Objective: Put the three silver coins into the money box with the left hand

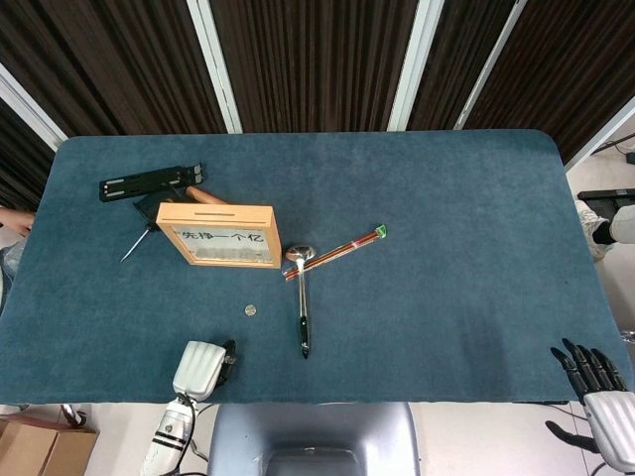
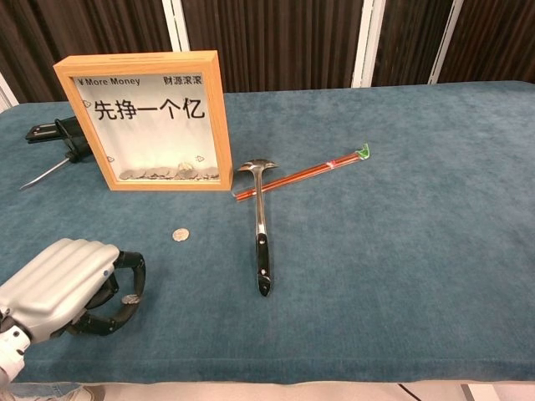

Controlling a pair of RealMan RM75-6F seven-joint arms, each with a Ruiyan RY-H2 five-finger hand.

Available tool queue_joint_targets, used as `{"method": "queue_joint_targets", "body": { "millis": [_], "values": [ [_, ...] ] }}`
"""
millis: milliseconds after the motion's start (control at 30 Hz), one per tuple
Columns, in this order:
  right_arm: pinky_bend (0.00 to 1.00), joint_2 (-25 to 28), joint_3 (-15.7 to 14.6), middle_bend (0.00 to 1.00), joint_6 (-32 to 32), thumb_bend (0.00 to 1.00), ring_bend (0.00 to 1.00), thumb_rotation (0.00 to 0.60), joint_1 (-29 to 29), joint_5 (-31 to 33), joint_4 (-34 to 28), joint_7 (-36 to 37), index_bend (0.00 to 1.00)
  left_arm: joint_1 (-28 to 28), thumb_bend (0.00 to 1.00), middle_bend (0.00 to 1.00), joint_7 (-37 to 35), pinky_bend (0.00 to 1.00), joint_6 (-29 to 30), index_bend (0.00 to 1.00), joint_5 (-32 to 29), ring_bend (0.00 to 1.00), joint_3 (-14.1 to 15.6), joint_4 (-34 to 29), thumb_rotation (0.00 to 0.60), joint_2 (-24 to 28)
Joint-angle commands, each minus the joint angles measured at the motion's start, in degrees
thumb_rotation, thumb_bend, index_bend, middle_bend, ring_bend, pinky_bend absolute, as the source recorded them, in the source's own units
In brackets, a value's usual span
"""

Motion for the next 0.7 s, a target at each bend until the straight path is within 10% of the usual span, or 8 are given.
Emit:
{"method": "queue_joint_targets", "body": {
  "millis": [33,700],
  "values": [
    [0.0,0.0,0.0,0.0,-0.2,0.05,0.0,0.6,0.0,0.1,0.0,-0.1,0.0,-0.1,0.36,1.0,-0.4,1.0,0.3,0.54,0.3,1.0,-0.2,0.2,0.6,-0.1],
    [0.0,0.0,0.0,0.0,-0.3,0.05,0.0,0.6,0.1,0.3,-0.1,-0.3,0.0,-0.3,0.45,1.0,-0.5,1.0,0.6,0.61,0.9,1.0,-0.7,0.9,0.6,-0.1]
  ]
}}
